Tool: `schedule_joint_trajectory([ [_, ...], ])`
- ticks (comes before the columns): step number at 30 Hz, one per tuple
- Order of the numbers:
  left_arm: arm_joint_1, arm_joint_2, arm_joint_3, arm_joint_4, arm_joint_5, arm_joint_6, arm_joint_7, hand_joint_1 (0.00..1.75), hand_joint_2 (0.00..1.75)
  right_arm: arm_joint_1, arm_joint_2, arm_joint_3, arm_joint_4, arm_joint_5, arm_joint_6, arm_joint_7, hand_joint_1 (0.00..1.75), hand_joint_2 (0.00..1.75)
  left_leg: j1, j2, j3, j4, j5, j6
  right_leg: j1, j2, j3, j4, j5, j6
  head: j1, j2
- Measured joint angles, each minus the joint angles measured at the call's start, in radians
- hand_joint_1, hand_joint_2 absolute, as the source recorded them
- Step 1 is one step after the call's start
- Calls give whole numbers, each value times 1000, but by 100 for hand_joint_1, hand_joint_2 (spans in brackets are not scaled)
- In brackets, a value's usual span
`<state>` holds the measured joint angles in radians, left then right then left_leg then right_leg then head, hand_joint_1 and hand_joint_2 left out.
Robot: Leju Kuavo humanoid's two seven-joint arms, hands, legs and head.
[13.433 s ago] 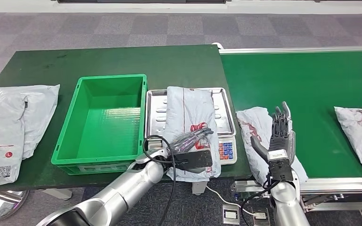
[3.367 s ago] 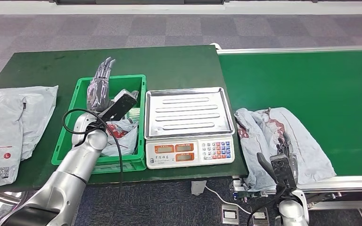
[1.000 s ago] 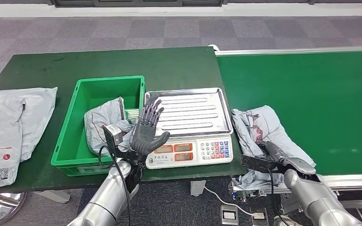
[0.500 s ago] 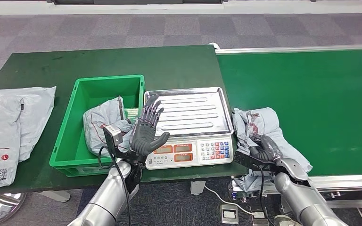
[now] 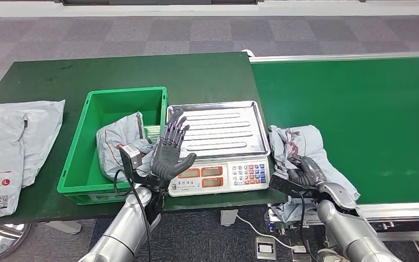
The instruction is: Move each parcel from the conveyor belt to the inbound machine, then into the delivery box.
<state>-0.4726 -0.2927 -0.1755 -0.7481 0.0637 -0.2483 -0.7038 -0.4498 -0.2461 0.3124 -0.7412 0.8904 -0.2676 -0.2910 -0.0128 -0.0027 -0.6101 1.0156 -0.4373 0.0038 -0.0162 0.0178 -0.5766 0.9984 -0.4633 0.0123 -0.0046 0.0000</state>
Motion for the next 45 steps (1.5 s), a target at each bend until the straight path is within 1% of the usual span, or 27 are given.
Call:
schedule_joint_trajectory([
  [17,0,0,0,0,0,0,0,0,175,1,3,-1,-2,-7,-7,-7,175,175,0,0,0,0,0,0,0,0,0,0,0,0,0,0],
  [18,0,0,0,0,0,0,0,0,175,7,11,-7,-17,-35,-30,-30,175,175,0,0,-1,0,0,0,0,0,0,1,0,0,0,0],
  [19,-1,0,0,2,-1,0,0,0,175,21,25,-23,-62,-90,-75,-74,175,175,0,0,-2,0,1,0,0,0,-1,2,1,0,0,0],
  [20,-2,-1,0,4,-3,1,-1,0,175,41,42,-54,-148,-177,-151,-148,175,175,-2,0,-6,1,1,-1,-1,0,-5,4,1,0,1,0],
  [22,-7,-2,0,11,-8,4,-1,0,175,61,87,-165,-389,-368,-341,-337,175,175,-6,-2,-14,1,4,-1,-6,-1,-17,8,2,0,-1,0],
  [23,-9,-4,0,15,-10,6,-1,0,175,53,108,-239,-501,-430,-424,-411,175,175,-8,-5,-16,2,6,0,-8,-4,-20,10,1,0,-2,0],
  [24,-11,-5,0,18,-10,7,-1,0,175,33,129,-315,-591,-459,-469,-447,175,175,-7,-10,-16,2,7,0,-8,-9,-19,10,-1,0,-3,0],
  [25,-12,-7,0,21,-10,8,-1,0,175,15,145,-386,-665,-468,-484,-453,175,175,-6,-16,-15,2,8,0,-7,-16,-16,10,-3,0,-4,0],
  [27,-14,-8,0,24,-10,8,-1,0,175,-3,165,-488,-785,-465,-460,-425,175,175,-3,-25,-14,2,7,-1,-4,-25,-10,9,-6,-1,-4,0],
  [30,-19,-8,0,25,-10,9,-1,0,175,-1,191,-564,-898,-463,-438,-412,175,175,-4,-22,-13,2,6,-1,-4,-22,-9,8,-6,-1,-4,0],
  [36,-24,-12,0,27,-10,9,0,0,175,0,215,-634,-1010,-462,-432,-409,175,175,-4,-19,-11,3,6,0,-5,-18,-9,8,-4,1,-4,0],
  [45,-25,-13,0,27,-10,9,-1,0,175,14,235,-658,-1066,-454,-429,-409,175,175,-4,-18,-11,3,6,0,-5,-17,-9,8,-3,1,-4,0],
])
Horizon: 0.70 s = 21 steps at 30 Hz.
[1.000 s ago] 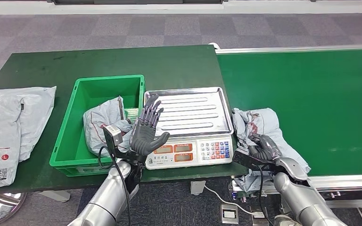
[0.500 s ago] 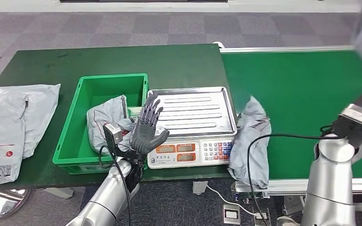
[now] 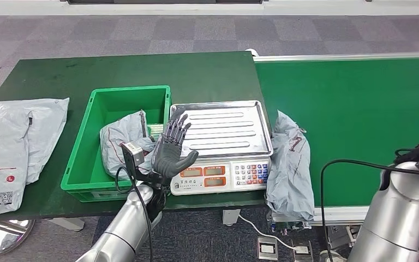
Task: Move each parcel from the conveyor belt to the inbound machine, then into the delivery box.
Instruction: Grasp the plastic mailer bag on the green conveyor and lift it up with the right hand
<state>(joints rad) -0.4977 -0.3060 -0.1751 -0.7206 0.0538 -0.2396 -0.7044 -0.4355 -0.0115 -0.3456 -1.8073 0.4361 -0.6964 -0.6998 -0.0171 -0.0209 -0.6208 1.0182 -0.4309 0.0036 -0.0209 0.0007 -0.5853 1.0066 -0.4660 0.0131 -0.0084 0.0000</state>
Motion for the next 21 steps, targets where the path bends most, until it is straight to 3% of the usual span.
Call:
schedule_joint_trajectory([
  [21,0,-5,2,-1,-23,-2,0,0,175,6,5,43,78,8,3,0,175,175,0,0,0,0,0,0,0,0,0,0,0,0,0,0],
])
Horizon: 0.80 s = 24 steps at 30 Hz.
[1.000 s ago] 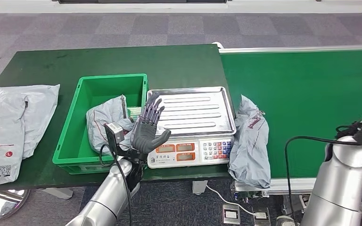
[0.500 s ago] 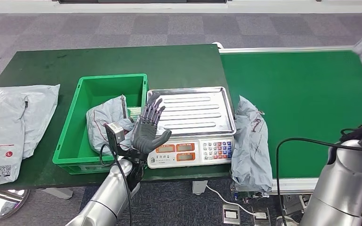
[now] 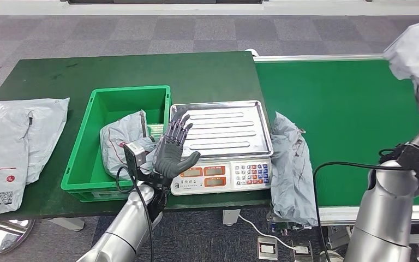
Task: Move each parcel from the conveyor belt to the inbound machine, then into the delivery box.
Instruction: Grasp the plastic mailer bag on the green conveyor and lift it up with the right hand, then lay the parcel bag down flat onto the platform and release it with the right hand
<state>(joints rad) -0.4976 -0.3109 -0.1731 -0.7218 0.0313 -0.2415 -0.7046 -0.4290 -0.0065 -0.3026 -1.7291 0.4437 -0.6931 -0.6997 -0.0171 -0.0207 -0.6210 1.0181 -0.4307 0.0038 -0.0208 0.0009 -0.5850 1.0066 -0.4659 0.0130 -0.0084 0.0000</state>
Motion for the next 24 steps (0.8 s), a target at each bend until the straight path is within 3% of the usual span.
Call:
schedule_joint_trajectory([
  [5,1,0,0,-1,1,-2,0,0,175,-7,-1,9,27,28,27,24,175,175,0,0,-4,-1,0,0,0,0,1,0,0,0,0,0],
  [7,2,3,1,-7,5,-6,0,0,175,-54,-13,58,145,153,158,143,175,175,0,4,-4,-1,-2,-2,1,4,2,0,0,0,0,0],
  [9,3,5,1,-15,10,-9,0,0,175,-110,-38,154,316,316,377,289,175,175,0,12,3,-1,-3,-2,1,12,2,0,2,0,0,0],
  [11,3,6,1,-20,12,-10,0,0,175,-127,-56,236,432,389,517,337,175,175,0,11,4,0,1,1,1,10,1,-1,4,1,0,0],
  [14,6,9,1,-24,12,-10,0,0,175,-148,-67,294,539,395,501,330,175,175,1,-3,-1,0,6,0,1,-3,0,0,4,1,0,0],
  [19,9,14,1,-26,13,-10,0,0,175,-179,-80,341,632,400,486,328,175,175,1,-3,-3,-1,5,-1,1,-2,0,0,4,1,0,0],
  [24,9,12,1,-27,10,-10,0,0,175,-290,-61,479,848,530,707,389,175,175,1,3,-2,-1,5,0,1,3,-2,0,5,1,0,0],
])
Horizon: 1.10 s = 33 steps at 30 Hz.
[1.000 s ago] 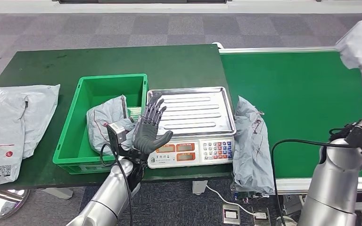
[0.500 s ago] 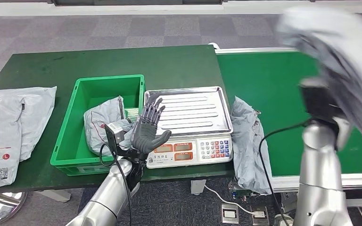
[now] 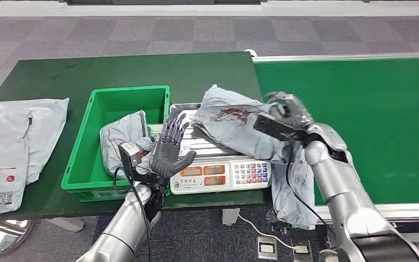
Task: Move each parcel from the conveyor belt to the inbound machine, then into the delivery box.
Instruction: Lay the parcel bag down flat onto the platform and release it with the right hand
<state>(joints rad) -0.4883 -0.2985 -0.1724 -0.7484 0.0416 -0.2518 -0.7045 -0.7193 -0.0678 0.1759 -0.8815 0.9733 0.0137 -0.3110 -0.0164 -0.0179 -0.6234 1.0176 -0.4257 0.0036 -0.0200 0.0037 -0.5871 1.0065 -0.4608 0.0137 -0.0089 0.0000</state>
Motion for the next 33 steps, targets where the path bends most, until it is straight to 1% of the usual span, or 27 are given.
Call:
schedule_joint_trajectory([
  [2,0,-2,0,0,-2,0,0,0,175,-35,16,66,91,18,20,12,175,175,0,0,1,0,1,0,0,0,0,0,1,0,0,0],
  [6,1,-2,0,0,-1,0,0,0,175,-86,28,129,206,23,17,4,175,175,0,-5,0,0,2,0,0,-5,1,0,0,0,0,0],
  [9,1,-2,0,2,0,0,0,0,175,-108,28,154,259,12,56,-16,175,175,0,-3,0,0,2,0,0,-2,0,0,0,0,0,0],
  [12,1,-4,0,7,1,0,0,0,175,-113,16,173,297,-18,103,-70,175,175,0,-3,0,0,1,0,0,-1,0,-1,0,0,0,0],
  [14,1,-6,0,10,1,0,0,0,175,-113,8,180,311,-28,107,-86,175,175,0,-3,0,0,1,0,-1,-2,0,-1,0,0,0,0],
  [19,1,-8,0,14,1,1,0,0,175,-113,-5,192,332,-30,108,-92,175,175,0,-2,1,0,1,0,0,-1,0,-1,1,0,0,0],
  [20,1,-8,0,14,1,1,0,0,175,-113,-6,193,334,-33,106,-94,154,175,0,-2,1,0,1,0,0,-1,0,-1,1,0,0,0],
  [23,1,-10,0,15,3,1,0,0,175,-109,-7,194,337,-72,81,-123,23,175,0,-2,1,0,1,0,0,-1,0,-1,1,0,0,0],
  [24,1,-11,0,15,6,1,0,0,175,-106,-7,194,337,-94,47,-134,0,175,0,-2,1,0,1,0,0,-1,0,-1,1,0,0,0],
  [27,1,-15,0,17,15,3,0,0,175,-91,-4,194,336,-160,-124,-154,0,175,0,-2,0,0,1,0,0,-1,0,-1,1,0,0,0],
  [29,1,-18,0,19,18,3,0,0,175,-82,-1,194,333,-199,-213,-169,0,175,0,-2,0,0,1,0,0,-1,0,-1,1,0,0,0],
  [31,0,-20,-1,20,20,3,0,0,175,-75,0,193,327,-225,-257,-184,0,175,0,-2,0,0,1,0,0,-1,0,-1,1,0,0,0],
  [33,0,-22,-1,20,21,3,0,0,175,-68,1,192,323,-233,-270,-191,0,175,0,-2,0,0,1,0,0,-1,0,-1,1,0,0,0],
])
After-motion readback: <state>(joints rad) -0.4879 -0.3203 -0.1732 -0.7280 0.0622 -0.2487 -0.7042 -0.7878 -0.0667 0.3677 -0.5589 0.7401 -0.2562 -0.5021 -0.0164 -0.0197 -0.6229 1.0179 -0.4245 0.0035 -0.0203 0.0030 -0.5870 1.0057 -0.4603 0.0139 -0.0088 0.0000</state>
